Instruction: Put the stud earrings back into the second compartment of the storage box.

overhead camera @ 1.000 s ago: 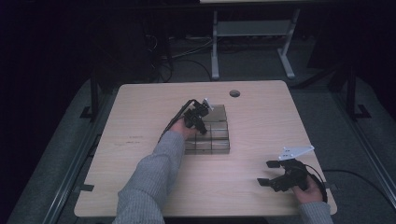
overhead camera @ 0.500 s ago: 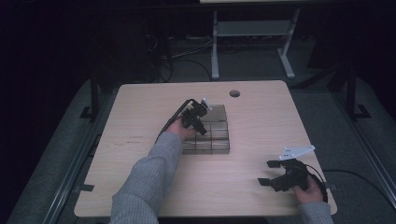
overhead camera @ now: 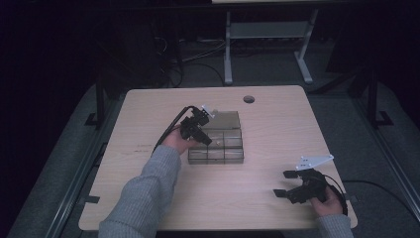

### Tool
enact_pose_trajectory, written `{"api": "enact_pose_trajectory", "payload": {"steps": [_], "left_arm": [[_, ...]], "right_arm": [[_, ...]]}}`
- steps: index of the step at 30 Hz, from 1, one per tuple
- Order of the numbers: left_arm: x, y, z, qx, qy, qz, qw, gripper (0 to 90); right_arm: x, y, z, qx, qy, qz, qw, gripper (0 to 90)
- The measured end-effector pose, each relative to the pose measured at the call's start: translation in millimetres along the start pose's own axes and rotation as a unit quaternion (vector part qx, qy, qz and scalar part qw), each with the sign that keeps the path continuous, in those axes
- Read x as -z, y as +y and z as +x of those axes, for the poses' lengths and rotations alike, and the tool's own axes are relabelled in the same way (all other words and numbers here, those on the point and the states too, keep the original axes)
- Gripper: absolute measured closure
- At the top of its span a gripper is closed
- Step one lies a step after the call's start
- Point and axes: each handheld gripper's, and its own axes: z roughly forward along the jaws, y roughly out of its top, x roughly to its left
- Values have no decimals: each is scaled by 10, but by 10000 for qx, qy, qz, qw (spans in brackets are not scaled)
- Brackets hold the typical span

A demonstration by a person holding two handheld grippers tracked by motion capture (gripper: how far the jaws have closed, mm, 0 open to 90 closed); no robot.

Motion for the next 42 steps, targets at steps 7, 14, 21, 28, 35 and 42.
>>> {"api": "enact_pose_trajectory", "payload": {"steps": [7, 14, 21, 28, 35, 42], "left_arm": [[231, -285, -63, -80, 34, -75, 9999, 652], [392, -581, -97, -136, 92, -221, 9996, 643], [555, -891, -85, -83, 203, -291, 9993, 631], [682, -1209, -117, 34, 315, -319, 9990, 627], [756, -1548, -134, 257, 391, -368, 9982, 620], [815, -1810, -146, 432, 457, -353, 9974, 620]], "right_arm": [[-4, -1, 2, 10, -15, 20, 10000, 140], [0, -8, 7, -27, -48, 28, 10000, 141], [7, -24, -15, -27, -91, 30, 10000, 140], [6, -25, -9, -49, -103, 44, 9999, 140], [5, -26, -4, -65, -113, 51, 9999, 141], [-1, -27, 1, -75, -126, 56, 9999, 140]]}}
